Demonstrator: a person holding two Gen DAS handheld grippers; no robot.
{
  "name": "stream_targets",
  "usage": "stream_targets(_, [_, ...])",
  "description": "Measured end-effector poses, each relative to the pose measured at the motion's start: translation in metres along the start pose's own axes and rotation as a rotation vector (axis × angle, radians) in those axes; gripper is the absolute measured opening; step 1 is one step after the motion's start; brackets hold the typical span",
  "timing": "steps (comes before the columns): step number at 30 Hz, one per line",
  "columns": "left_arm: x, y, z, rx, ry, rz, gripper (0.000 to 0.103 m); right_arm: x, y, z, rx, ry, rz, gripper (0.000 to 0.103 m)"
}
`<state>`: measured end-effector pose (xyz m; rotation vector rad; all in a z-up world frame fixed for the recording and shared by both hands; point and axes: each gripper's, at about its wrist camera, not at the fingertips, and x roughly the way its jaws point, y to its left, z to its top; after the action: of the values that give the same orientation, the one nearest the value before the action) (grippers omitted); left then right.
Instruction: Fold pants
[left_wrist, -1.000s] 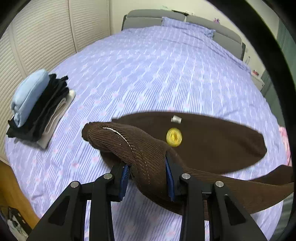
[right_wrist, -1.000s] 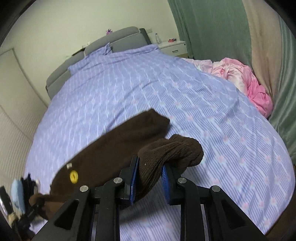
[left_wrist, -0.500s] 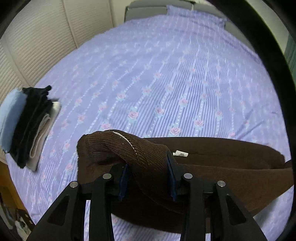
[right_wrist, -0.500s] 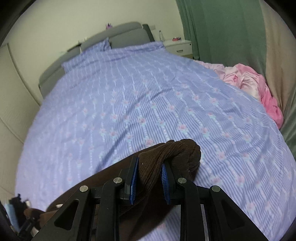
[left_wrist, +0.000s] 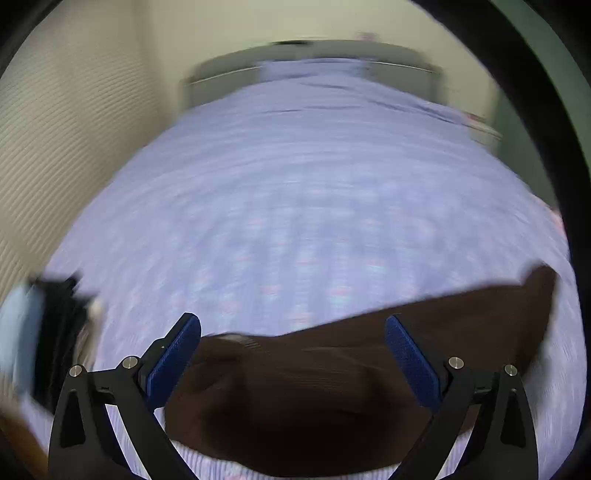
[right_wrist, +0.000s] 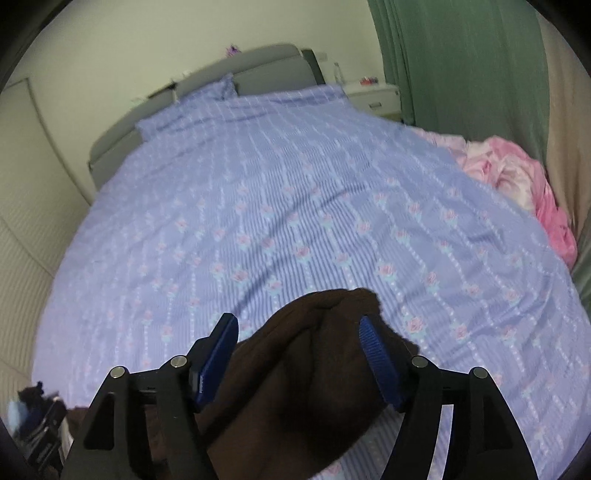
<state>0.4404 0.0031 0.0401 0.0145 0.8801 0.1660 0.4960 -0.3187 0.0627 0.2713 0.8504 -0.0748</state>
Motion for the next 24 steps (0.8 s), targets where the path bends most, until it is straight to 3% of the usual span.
stream_targets(4, [0.015,-0.022,0.001,0.187,0.061,-0.232,0.102,-0.023,-0.016,-0.011,-0.096,-0.075,-0.091,0.083])
stream_targets(8, [0.039,-0.047,-0.004,0.32,0.175,-0.38,0.1,-0.009,-0.038,-0.022,-0.152,-0.011,-0.122,0.083])
stream_targets(10, [0.049,-0.057,-0.009,0.363,0.228,-0.432,0.1,0.004,-0.048,-0.026,-0.143,0.031,-0.075,0.083])
stream_targets(13, [0.065,-0.069,-0.019,0.441,0.281,-0.435,0.097,0.027,-0.054,-0.026,-0.153,0.081,-0.049,0.083])
stream_targets(15, [0.077,-0.071,-0.022,0.467,0.311,-0.417,0.088,0.043,-0.054,-0.025,-0.178,0.11,-0.064,0.083])
stream_targets(18, [0.095,-0.069,-0.024,0.46,0.358,-0.404,0.06,0.061,-0.051,-0.026,-0.209,0.152,-0.072,0.083])
stream_targets(20, [0.1,-0.067,-0.02,0.429,0.359,-0.41,0.025,0.068,-0.046,-0.029,-0.238,0.165,-0.076,0.081])
stream_targets(22, [0.099,-0.061,-0.013,0.378,0.335,-0.401,0.024,0.075,-0.041,-0.031,-0.272,0.171,-0.08,0.062])
stream_targets(24, [0.096,-0.057,-0.005,0.329,0.304,-0.4,0.024,0.085,-0.038,-0.031,-0.284,0.212,-0.066,0.025])
